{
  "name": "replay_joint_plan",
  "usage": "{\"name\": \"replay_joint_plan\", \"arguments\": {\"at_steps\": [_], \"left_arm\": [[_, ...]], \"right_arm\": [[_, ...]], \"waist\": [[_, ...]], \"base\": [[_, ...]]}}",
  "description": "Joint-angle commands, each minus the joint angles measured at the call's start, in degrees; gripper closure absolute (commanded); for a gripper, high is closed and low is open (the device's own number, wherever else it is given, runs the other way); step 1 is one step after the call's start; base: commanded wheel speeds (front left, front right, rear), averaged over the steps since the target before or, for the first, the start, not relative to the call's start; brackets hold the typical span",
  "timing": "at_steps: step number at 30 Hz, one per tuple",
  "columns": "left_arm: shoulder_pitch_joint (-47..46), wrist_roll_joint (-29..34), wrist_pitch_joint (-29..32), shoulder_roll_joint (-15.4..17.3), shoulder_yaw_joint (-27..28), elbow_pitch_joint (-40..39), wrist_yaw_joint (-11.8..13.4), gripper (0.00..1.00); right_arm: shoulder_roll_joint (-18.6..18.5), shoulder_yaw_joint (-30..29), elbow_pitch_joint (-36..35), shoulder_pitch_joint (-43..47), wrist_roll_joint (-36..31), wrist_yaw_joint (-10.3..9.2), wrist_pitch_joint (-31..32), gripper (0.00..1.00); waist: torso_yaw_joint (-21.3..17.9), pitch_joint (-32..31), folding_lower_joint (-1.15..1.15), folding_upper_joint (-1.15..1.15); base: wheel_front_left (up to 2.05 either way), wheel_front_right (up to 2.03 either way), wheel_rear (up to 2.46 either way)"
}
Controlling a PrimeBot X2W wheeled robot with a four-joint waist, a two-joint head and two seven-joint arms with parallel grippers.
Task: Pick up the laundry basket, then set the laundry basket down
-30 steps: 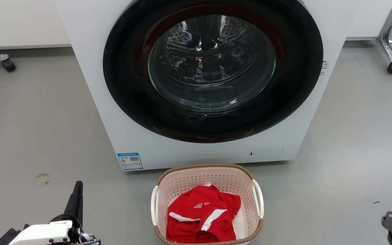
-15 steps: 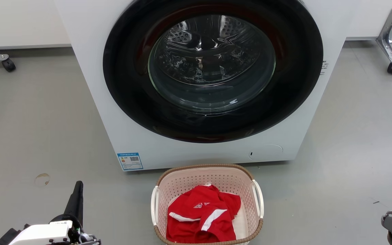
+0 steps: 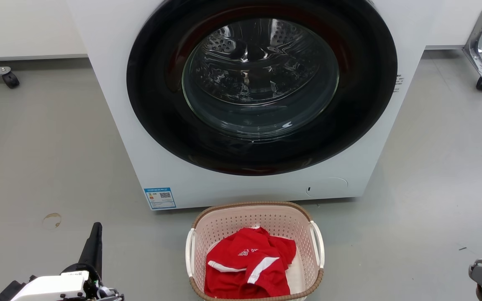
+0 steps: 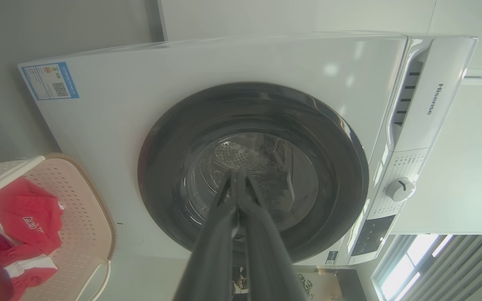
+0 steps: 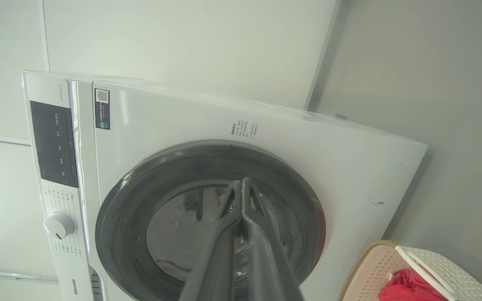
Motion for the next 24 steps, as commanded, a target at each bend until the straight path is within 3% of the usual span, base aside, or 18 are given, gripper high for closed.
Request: {"name": "replay_joint_plan", "arguments": {"at_steps": [1, 24], "left_arm": [[-2.97, -0.12, 0.28, 0.44, 1.92, -1.32, -0.59, 1.0], [-2.97, -0.05, 0.35, 0.39, 2.01, -1.32, -0.59, 1.0]], "right_arm": [[-1.35, 0.69, -1.71, -2.76, 0.03, 0.28, 0.63, 1.0], [-1.28, 0.58, -1.7, -2.77, -0.06, 0.28, 0.72, 1.0]], "waist": [[0.0, 0.0, 0.0, 0.0], [0.0, 0.0, 0.0, 0.0]], "base": [[0.0, 0.0, 0.0], [0.0, 0.0, 0.0]]}}
